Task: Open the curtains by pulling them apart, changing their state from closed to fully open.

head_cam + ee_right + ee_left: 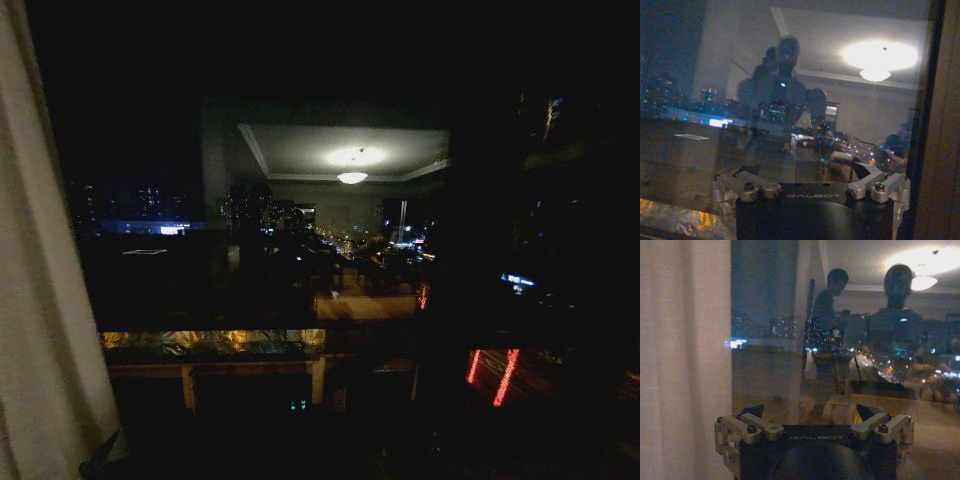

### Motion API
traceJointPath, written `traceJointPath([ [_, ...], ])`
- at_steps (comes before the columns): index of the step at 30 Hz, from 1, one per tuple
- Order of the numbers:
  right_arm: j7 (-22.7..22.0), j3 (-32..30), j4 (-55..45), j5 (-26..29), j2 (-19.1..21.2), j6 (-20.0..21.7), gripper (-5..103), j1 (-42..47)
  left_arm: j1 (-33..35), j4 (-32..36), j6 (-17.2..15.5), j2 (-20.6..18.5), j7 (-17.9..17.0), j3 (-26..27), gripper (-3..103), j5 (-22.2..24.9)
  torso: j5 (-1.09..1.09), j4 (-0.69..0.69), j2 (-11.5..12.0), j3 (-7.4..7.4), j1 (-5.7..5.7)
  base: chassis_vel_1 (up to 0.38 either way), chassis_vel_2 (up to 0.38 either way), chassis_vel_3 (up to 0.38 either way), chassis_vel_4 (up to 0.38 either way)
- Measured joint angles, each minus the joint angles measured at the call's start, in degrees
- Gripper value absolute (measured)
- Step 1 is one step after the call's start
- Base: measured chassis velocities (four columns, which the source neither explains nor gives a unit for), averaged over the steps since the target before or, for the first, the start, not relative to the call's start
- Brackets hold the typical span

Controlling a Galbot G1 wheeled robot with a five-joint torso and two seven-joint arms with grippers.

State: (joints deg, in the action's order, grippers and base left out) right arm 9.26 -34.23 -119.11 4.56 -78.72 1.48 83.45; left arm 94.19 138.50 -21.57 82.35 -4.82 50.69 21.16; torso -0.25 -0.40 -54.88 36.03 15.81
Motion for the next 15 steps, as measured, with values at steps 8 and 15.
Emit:
traceJointPath([
  [8, 0.0, -0.2, 0.0, 0.0, 0.0, 0.1, 100, -0.5, -0.4, -0.3, 0.1, -0.4, 0.1, 0.6, 100, 0.1, 0.01, 0.00, 0.0, 0.00, 0.00, -0.145, -0.144, 0.137, 0.141],
  [15, -0.1, -0.6, 0.9, 0.0, 0.0, 0.4, 100, -0.9, -1.2, -0.9, 0.1, -0.4, 0.1, -0.1, 100, 0.2, 0.00, -0.01, 0.0, 0.00, 0.00, -0.252, -0.257, 0.241, 0.253],
])
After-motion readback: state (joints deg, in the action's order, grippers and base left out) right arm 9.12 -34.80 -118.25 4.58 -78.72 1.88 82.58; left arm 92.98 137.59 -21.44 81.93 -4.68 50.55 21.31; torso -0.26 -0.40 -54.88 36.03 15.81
